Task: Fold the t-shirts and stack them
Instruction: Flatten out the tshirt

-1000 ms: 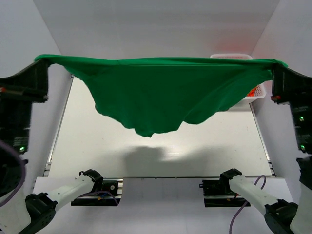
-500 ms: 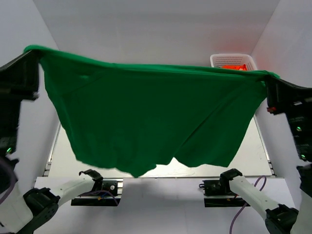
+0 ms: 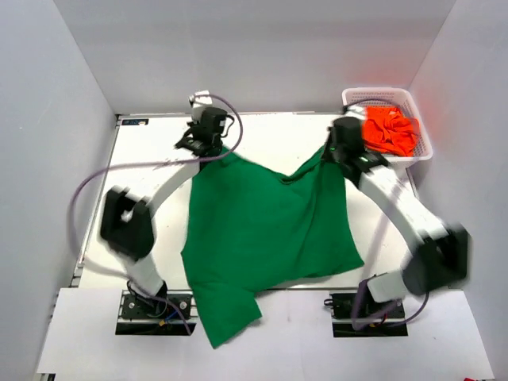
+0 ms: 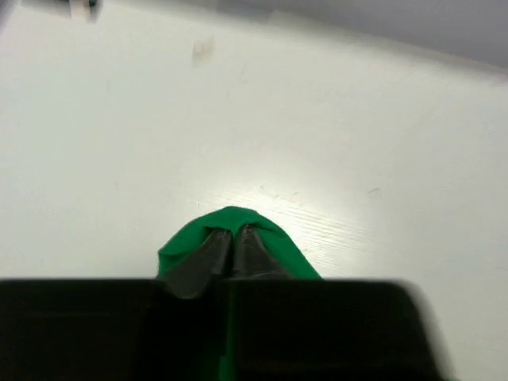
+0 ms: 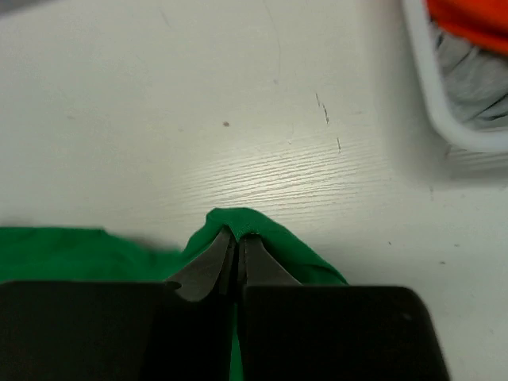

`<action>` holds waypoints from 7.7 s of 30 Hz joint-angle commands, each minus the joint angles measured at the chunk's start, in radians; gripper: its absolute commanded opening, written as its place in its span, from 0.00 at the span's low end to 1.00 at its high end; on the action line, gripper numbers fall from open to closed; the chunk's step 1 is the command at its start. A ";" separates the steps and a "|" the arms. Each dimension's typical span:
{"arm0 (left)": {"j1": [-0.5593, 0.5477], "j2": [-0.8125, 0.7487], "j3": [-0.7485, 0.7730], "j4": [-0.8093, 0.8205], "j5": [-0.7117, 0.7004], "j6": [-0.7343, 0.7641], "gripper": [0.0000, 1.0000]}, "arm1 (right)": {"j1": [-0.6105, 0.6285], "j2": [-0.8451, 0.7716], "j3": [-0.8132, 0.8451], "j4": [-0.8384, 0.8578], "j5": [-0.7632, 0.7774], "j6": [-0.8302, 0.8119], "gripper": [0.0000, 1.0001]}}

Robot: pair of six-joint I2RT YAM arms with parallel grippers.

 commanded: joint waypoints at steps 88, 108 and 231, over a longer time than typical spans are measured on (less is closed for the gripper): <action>0.294 0.175 -0.460 0.279 0.598 -0.417 1.00 | -0.154 0.399 -0.214 0.027 -0.116 0.053 0.90; 0.408 0.199 -0.324 -0.175 0.334 -0.606 1.00 | -0.153 0.356 -0.205 0.053 -0.205 0.006 0.90; 0.154 -0.095 -0.672 -0.201 0.593 -0.397 0.99 | -0.139 0.039 -0.522 -0.165 -0.455 0.173 0.76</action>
